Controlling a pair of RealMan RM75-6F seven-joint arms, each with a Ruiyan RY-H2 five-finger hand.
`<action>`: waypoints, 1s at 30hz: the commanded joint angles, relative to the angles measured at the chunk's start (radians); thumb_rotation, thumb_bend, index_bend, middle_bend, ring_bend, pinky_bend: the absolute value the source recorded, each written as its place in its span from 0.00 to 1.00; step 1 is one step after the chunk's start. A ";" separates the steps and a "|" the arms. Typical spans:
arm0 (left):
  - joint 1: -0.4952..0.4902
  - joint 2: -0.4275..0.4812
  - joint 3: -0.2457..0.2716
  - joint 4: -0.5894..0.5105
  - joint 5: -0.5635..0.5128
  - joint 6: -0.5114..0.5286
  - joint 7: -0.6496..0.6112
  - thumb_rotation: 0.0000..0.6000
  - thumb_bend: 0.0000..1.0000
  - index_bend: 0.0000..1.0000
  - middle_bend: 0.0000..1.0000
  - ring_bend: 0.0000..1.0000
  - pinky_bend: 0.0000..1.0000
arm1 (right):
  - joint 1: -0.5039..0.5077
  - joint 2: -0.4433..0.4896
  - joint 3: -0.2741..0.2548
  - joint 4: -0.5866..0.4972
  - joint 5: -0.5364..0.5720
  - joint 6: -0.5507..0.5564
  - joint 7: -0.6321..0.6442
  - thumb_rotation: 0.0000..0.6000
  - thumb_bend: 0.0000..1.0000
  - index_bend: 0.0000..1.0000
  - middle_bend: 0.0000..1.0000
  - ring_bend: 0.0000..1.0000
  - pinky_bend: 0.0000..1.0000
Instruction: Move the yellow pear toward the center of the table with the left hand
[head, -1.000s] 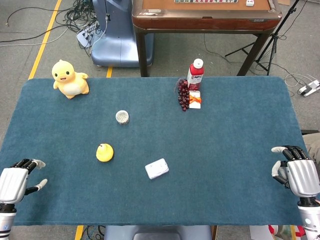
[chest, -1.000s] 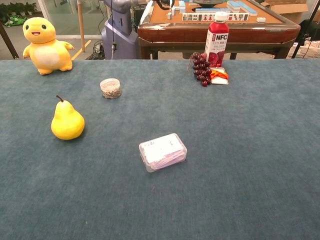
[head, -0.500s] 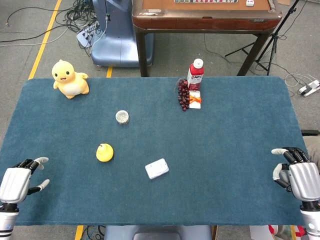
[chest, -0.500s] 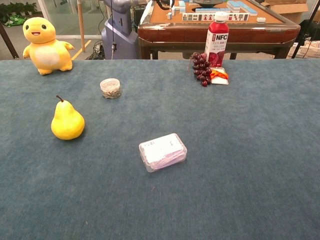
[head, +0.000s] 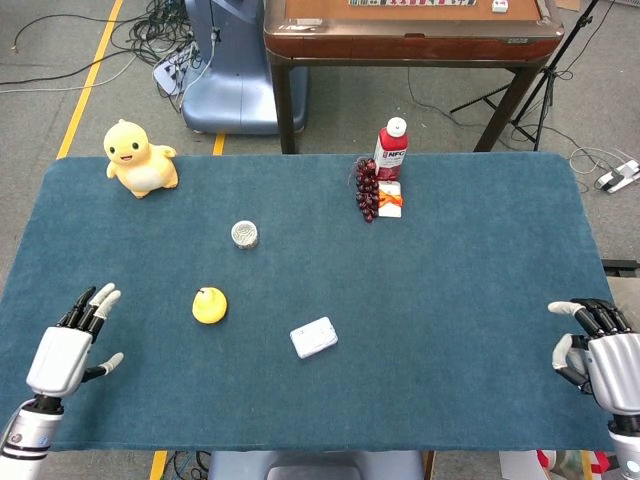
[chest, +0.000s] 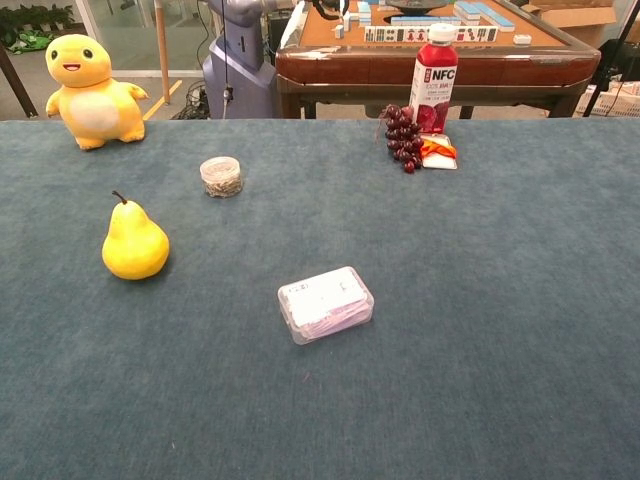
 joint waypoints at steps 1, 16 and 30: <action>-0.022 -0.016 -0.005 0.002 -0.008 -0.033 0.020 1.00 0.00 0.00 0.00 0.00 0.24 | 0.001 0.000 0.001 0.000 0.002 -0.004 0.000 1.00 0.23 0.57 0.37 0.25 0.26; -0.114 -0.135 -0.032 0.069 -0.026 -0.115 0.030 1.00 0.00 0.00 0.00 0.00 0.04 | 0.002 0.007 0.003 -0.001 0.007 -0.017 0.013 1.00 0.23 0.57 0.37 0.25 0.26; -0.182 -0.208 -0.064 0.107 -0.081 -0.191 0.095 1.00 0.00 0.00 0.00 0.00 0.05 | 0.001 0.011 0.007 -0.003 0.012 -0.019 0.024 1.00 0.23 0.57 0.37 0.25 0.26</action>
